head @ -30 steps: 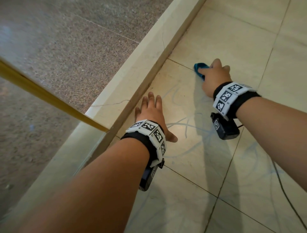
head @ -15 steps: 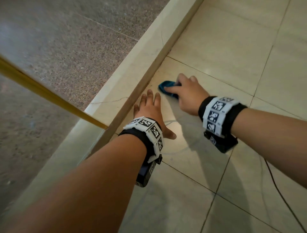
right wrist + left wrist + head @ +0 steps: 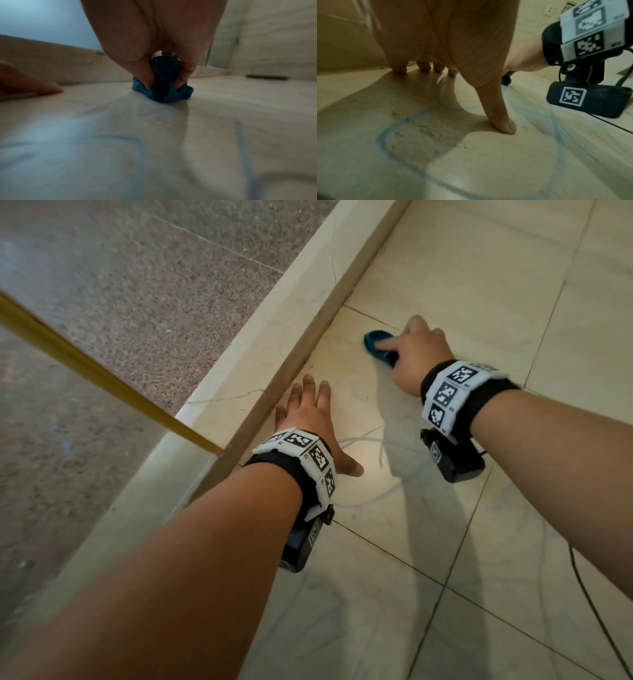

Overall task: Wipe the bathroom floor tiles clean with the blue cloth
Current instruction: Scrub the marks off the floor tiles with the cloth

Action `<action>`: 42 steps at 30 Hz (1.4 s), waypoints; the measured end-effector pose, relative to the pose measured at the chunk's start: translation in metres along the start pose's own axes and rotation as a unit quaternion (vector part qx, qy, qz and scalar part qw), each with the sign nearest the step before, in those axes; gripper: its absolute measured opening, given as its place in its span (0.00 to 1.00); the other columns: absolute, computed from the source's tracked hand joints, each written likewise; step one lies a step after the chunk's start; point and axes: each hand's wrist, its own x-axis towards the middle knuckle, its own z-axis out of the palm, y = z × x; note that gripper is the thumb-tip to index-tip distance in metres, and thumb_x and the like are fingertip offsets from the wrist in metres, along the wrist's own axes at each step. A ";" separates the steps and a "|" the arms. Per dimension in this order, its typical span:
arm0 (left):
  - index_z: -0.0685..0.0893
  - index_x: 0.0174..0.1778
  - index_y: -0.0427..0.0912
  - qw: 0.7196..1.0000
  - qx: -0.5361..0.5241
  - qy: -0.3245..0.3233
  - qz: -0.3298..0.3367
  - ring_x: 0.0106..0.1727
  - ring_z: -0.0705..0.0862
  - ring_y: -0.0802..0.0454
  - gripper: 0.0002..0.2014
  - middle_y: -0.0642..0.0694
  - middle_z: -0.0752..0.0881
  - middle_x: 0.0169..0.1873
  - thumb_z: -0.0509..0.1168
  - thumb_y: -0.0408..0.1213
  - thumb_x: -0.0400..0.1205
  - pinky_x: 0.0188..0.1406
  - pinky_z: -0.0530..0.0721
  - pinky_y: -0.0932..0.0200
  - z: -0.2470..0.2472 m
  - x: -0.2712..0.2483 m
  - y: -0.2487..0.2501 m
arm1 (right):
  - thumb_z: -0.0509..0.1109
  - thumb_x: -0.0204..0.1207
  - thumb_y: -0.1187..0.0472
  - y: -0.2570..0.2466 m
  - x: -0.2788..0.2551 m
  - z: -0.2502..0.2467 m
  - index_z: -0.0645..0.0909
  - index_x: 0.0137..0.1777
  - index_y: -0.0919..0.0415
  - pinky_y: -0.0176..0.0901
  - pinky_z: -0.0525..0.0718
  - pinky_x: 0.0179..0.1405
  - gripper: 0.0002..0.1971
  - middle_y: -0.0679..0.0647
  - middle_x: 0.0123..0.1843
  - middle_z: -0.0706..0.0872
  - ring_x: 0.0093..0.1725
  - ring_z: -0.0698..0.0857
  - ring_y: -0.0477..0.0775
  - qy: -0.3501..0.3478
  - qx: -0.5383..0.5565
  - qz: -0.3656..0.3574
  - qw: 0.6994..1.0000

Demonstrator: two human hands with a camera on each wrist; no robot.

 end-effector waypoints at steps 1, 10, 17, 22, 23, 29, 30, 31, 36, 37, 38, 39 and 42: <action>0.31 0.83 0.46 1.000 -0.001 0.001 -0.001 0.84 0.34 0.45 0.72 0.45 0.30 0.83 0.79 0.64 0.60 0.84 0.45 0.42 0.000 0.000 0.000 | 0.60 0.77 0.69 -0.004 -0.002 0.001 0.74 0.73 0.45 0.50 0.74 0.58 0.27 0.60 0.64 0.68 0.61 0.69 0.67 -0.008 0.010 0.024 1.000; 0.31 0.83 0.45 1.000 0.001 0.012 0.003 0.84 0.34 0.45 0.73 0.45 0.31 0.83 0.79 0.64 0.60 0.84 0.46 0.42 0.004 0.001 -0.001 | 0.60 0.78 0.67 -0.019 -0.029 0.013 0.73 0.72 0.43 0.51 0.76 0.52 0.25 0.56 0.59 0.69 0.56 0.68 0.62 0.011 -0.014 -0.093 0.996; 0.31 0.83 0.45 1.000 0.006 0.022 0.001 0.84 0.35 0.45 0.73 0.45 0.31 0.83 0.79 0.66 0.59 0.84 0.47 0.42 0.004 0.001 -0.001 | 0.60 0.77 0.67 -0.044 -0.063 0.020 0.71 0.73 0.46 0.51 0.77 0.56 0.26 0.57 0.63 0.67 0.58 0.68 0.64 -0.017 -0.014 -0.069 0.997; 0.29 0.82 0.45 1.000 0.017 0.019 0.006 0.83 0.32 0.44 0.71 0.44 0.28 0.82 0.75 0.68 0.62 0.83 0.44 0.41 0.005 -0.005 -0.001 | 0.63 0.78 0.65 -0.030 -0.076 0.020 0.70 0.74 0.41 0.51 0.78 0.54 0.27 0.54 0.61 0.68 0.57 0.69 0.61 -0.035 -0.036 -0.127 0.991; 0.28 0.82 0.45 1.000 0.014 0.024 0.005 0.83 0.31 0.44 0.70 0.44 0.28 0.82 0.74 0.69 0.63 0.82 0.42 0.41 0.006 -0.008 -0.002 | 0.62 0.78 0.66 -0.026 -0.070 0.020 0.71 0.73 0.41 0.51 0.78 0.55 0.26 0.54 0.60 0.68 0.57 0.69 0.61 -0.031 -0.025 -0.105 0.994; 0.28 0.82 0.41 0.999 0.007 0.032 -0.004 0.83 0.29 0.46 0.69 0.43 0.27 0.81 0.71 0.71 0.65 0.82 0.40 0.45 0.025 -0.026 -0.012 | 0.60 0.77 0.68 -0.032 -0.062 0.020 0.71 0.75 0.50 0.53 0.77 0.59 0.26 0.58 0.65 0.70 0.60 0.71 0.64 0.013 0.028 0.009 0.999; 0.28 0.82 0.41 0.999 0.006 0.031 -0.006 0.83 0.30 0.46 0.70 0.43 0.28 0.82 0.71 0.72 0.64 0.82 0.40 0.45 0.026 -0.025 -0.013 | 0.60 0.77 0.68 -0.041 -0.069 0.023 0.71 0.75 0.50 0.53 0.78 0.57 0.26 0.58 0.64 0.70 0.59 0.71 0.64 0.013 0.006 -0.027 1.000; 0.29 0.82 0.41 0.999 0.005 0.030 -0.008 0.83 0.31 0.46 0.70 0.43 0.28 0.82 0.71 0.72 0.63 0.82 0.41 0.45 0.026 -0.024 -0.013 | 0.61 0.77 0.67 -0.050 -0.075 0.027 0.71 0.74 0.49 0.52 0.78 0.54 0.26 0.57 0.63 0.70 0.58 0.70 0.63 0.009 -0.016 -0.074 0.997; 0.29 0.82 0.41 0.999 -0.004 0.030 -0.010 0.84 0.32 0.46 0.71 0.43 0.29 0.82 0.73 0.71 0.63 0.82 0.40 0.45 0.023 -0.025 -0.010 | 0.59 0.77 0.67 -0.037 -0.056 0.021 0.72 0.73 0.47 0.50 0.76 0.50 0.25 0.56 0.62 0.68 0.57 0.68 0.63 -0.009 -0.030 -0.064 0.997; 0.30 0.82 0.41 0.999 -0.006 0.030 -0.012 0.84 0.32 0.46 0.71 0.43 0.29 0.82 0.73 0.71 0.63 0.83 0.40 0.45 0.023 -0.026 -0.010 | 0.59 0.77 0.67 -0.036 -0.050 0.019 0.72 0.72 0.49 0.50 0.76 0.51 0.24 0.57 0.62 0.67 0.58 0.68 0.63 -0.005 -0.020 -0.011 1.000; 0.30 0.82 0.41 0.999 -0.008 0.031 -0.013 0.84 0.32 0.46 0.71 0.43 0.29 0.82 0.73 0.70 0.62 0.83 0.40 0.45 0.022 -0.026 -0.010 | 0.59 0.77 0.66 -0.041 -0.048 0.020 0.72 0.72 0.50 0.50 0.75 0.51 0.23 0.58 0.64 0.67 0.58 0.69 0.64 -0.010 -0.011 0.020 1.000; 0.30 0.83 0.41 0.999 -0.012 0.030 -0.014 0.84 0.32 0.46 0.71 0.43 0.29 0.82 0.74 0.70 0.62 0.83 0.41 0.45 0.022 -0.026 -0.010 | 0.59 0.77 0.65 -0.050 -0.051 0.023 0.70 0.72 0.50 0.49 0.75 0.52 0.23 0.59 0.65 0.66 0.57 0.70 0.64 -0.021 -0.008 0.014 1.000; 0.30 0.83 0.39 0.999 -0.008 0.032 -0.012 0.84 0.33 0.46 0.71 0.43 0.30 0.83 0.74 0.70 0.63 0.83 0.41 0.45 0.021 -0.027 -0.009 | 0.57 0.79 0.62 -0.067 -0.064 0.030 0.66 0.76 0.45 0.50 0.76 0.55 0.25 0.58 0.67 0.66 0.58 0.69 0.63 -0.043 -0.045 -0.113 0.992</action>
